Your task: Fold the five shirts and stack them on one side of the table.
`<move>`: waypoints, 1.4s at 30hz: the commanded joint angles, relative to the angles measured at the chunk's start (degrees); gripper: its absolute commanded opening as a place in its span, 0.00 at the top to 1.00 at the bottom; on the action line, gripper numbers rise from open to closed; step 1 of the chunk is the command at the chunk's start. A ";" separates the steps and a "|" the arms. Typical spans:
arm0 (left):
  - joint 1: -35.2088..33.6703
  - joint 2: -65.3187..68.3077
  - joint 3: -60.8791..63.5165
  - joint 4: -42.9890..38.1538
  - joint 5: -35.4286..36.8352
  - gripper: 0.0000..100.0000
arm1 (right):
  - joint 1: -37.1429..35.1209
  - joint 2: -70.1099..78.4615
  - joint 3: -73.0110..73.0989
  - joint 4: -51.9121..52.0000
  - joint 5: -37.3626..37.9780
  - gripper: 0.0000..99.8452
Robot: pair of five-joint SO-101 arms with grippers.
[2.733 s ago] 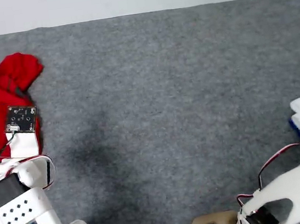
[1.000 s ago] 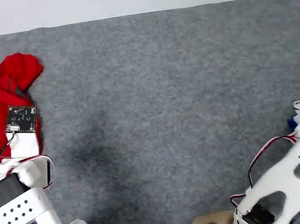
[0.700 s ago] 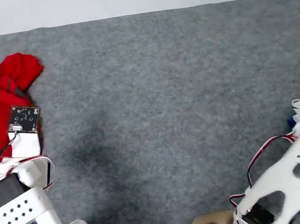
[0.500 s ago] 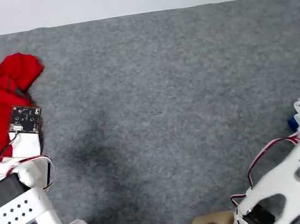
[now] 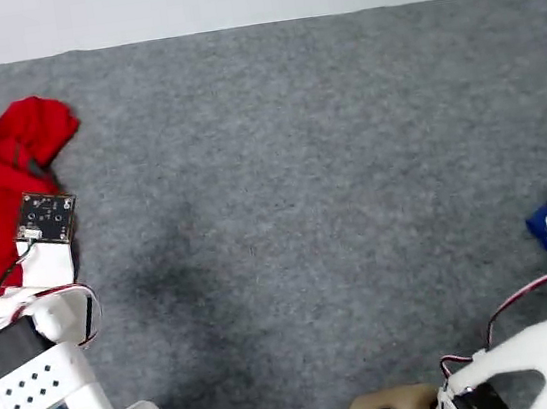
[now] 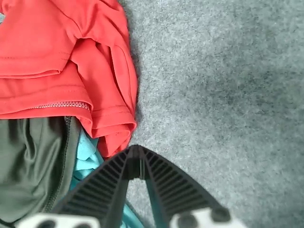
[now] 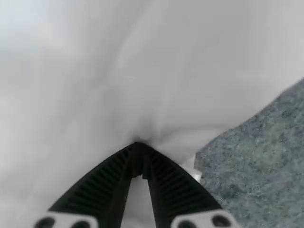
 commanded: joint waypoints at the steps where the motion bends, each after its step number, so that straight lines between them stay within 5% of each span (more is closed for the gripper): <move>1: -0.35 -0.70 -0.75 -0.97 -0.62 1.00 | 0.31 -0.66 -6.15 1.19 0.26 0.99; 10: -0.35 -0.88 -0.75 -0.70 -0.62 1.00 | 0.13 -2.42 -27.60 6.02 0.35 0.99; 21: -0.35 -0.97 -0.75 -0.62 -0.62 1.00 | 2.59 14.46 -28.31 -17.71 0.62 0.99; 25: -0.35 -0.97 -0.75 -0.53 -0.62 1.00 | 2.15 17.71 -30.42 -19.12 0.62 0.99; 42: -0.35 -0.97 -0.75 -0.53 -0.62 1.00 | -8.84 -1.01 -32.18 8.57 0.18 0.99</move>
